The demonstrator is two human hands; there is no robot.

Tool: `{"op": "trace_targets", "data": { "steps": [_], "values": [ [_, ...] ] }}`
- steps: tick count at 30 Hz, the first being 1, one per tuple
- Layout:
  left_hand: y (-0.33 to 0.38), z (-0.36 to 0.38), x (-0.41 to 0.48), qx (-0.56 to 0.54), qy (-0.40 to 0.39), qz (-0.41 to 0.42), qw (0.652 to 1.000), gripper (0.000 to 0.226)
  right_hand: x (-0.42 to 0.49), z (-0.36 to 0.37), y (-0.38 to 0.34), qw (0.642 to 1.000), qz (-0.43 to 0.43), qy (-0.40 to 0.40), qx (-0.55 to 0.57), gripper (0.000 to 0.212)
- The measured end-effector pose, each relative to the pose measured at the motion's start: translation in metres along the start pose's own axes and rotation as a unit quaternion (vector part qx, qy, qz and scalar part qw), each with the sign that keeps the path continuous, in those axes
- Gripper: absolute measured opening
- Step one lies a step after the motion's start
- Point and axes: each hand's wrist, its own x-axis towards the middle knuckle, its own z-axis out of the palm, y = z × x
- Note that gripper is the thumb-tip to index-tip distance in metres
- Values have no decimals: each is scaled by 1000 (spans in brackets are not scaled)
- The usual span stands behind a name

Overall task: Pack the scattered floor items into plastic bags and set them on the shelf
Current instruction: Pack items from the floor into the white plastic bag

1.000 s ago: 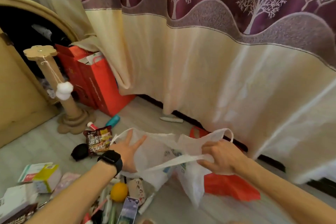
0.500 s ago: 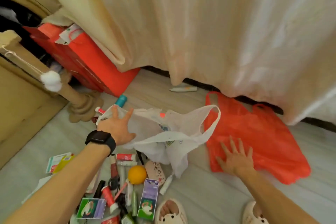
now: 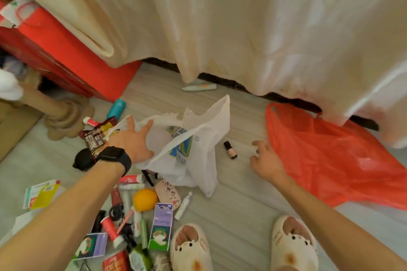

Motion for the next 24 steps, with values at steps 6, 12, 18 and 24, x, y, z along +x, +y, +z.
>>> {"op": "trace_targets", "data": {
  "steps": [6,12,18,24],
  "values": [
    [-19,9,-28,34,-29,10,999,107,34,47,-65,940,85,-184,274,25],
    [-11,18,-46,31,8,56,998,104,28,28,-105,919,59,90,380,29],
    [21,7,-58,51,26,138,989,88,-25,-23,-178,894,-406,160,98,26],
    [35,1,-75,94,3,150,984,84,-15,-16,-168,875,-223,-213,-373,46]
  ]
}}
